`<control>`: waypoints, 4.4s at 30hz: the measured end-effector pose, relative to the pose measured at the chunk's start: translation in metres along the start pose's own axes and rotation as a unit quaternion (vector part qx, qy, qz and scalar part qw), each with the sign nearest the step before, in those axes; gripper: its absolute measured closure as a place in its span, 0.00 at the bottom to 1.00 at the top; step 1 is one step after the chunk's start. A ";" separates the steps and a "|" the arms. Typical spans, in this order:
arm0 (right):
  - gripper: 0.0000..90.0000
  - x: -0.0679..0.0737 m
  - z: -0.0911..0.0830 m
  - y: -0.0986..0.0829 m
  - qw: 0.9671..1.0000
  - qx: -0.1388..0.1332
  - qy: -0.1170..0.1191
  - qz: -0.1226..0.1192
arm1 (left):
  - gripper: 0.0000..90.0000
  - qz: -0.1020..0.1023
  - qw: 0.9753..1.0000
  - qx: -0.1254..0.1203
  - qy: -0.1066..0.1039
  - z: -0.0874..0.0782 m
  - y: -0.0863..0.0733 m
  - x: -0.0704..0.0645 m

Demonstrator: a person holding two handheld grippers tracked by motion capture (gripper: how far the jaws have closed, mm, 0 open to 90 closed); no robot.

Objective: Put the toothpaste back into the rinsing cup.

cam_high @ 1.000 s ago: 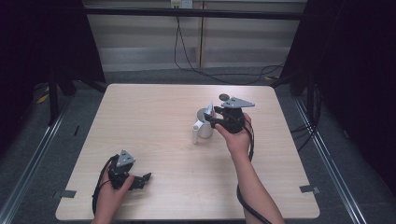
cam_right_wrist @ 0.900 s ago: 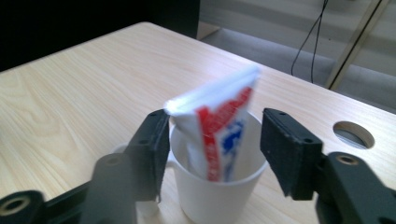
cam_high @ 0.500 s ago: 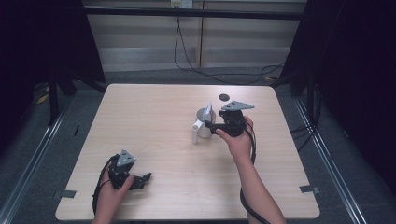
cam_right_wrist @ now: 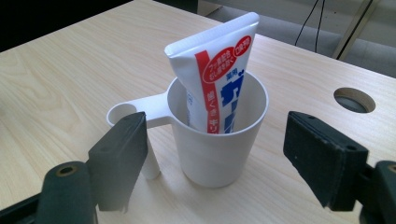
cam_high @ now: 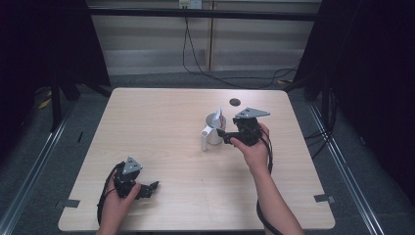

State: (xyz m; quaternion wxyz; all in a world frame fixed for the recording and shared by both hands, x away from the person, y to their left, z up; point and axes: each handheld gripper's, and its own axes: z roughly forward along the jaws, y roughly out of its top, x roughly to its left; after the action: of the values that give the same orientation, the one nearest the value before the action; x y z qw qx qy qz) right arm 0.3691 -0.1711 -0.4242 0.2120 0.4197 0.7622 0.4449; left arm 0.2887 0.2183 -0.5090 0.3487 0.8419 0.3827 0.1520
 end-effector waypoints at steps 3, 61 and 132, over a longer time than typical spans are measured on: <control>0.24 -0.001 -0.002 -0.002 1.000 -0.002 0.003 0.000 | 0.04 0.002 1.000 0.001 0.000 0.000 0.000 0.000; 0.16 -0.021 -0.068 -0.079 0.998 0.059 0.019 -0.016 | 0.03 0.000 1.000 0.002 -0.001 0.002 0.001 0.000; 0.16 -0.038 -0.122 -0.172 0.993 0.112 0.008 -0.025 | 0.03 0.000 1.000 0.002 0.000 0.001 0.001 0.000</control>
State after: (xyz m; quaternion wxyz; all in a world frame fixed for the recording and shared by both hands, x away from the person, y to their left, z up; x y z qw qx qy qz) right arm 0.2279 -0.3068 -0.5104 0.1685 0.4183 0.8192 0.3543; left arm 0.2899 0.2169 -0.5093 0.3469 0.8426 0.3831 0.1511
